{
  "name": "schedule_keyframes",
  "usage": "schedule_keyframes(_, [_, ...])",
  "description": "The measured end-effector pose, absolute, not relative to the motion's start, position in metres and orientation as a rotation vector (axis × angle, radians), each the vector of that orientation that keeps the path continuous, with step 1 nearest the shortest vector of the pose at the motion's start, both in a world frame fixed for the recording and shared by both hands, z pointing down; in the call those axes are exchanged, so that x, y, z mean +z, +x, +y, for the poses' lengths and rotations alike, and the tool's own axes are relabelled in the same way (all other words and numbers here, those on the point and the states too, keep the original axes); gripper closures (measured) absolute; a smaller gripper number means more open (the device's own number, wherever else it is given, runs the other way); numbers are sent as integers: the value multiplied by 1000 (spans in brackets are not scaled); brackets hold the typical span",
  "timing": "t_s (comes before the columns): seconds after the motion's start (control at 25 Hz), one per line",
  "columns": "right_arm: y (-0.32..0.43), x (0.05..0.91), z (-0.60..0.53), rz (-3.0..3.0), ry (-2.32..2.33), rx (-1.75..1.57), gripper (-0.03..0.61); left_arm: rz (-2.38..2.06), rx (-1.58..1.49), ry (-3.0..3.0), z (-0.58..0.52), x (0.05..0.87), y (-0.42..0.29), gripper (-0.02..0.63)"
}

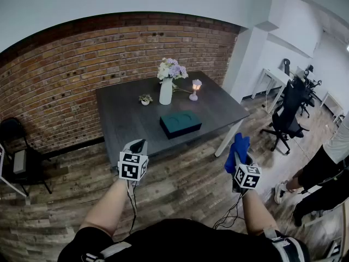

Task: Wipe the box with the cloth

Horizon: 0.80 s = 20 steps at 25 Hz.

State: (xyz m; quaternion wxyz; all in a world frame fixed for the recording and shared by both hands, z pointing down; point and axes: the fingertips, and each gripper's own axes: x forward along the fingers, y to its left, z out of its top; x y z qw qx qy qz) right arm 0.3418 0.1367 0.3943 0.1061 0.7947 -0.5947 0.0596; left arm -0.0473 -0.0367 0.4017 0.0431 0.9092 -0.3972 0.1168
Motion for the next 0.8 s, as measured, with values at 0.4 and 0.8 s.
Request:
schedule_keyframes(0.4, [286,402,119,-1757,2286,158,439,-1300,357,2688,-55,424,-112,604])
schedule_keyframes(0.8, [249,422,92,-1813,2153,190,439,-1284,433,2753,-50,433,-123,604])
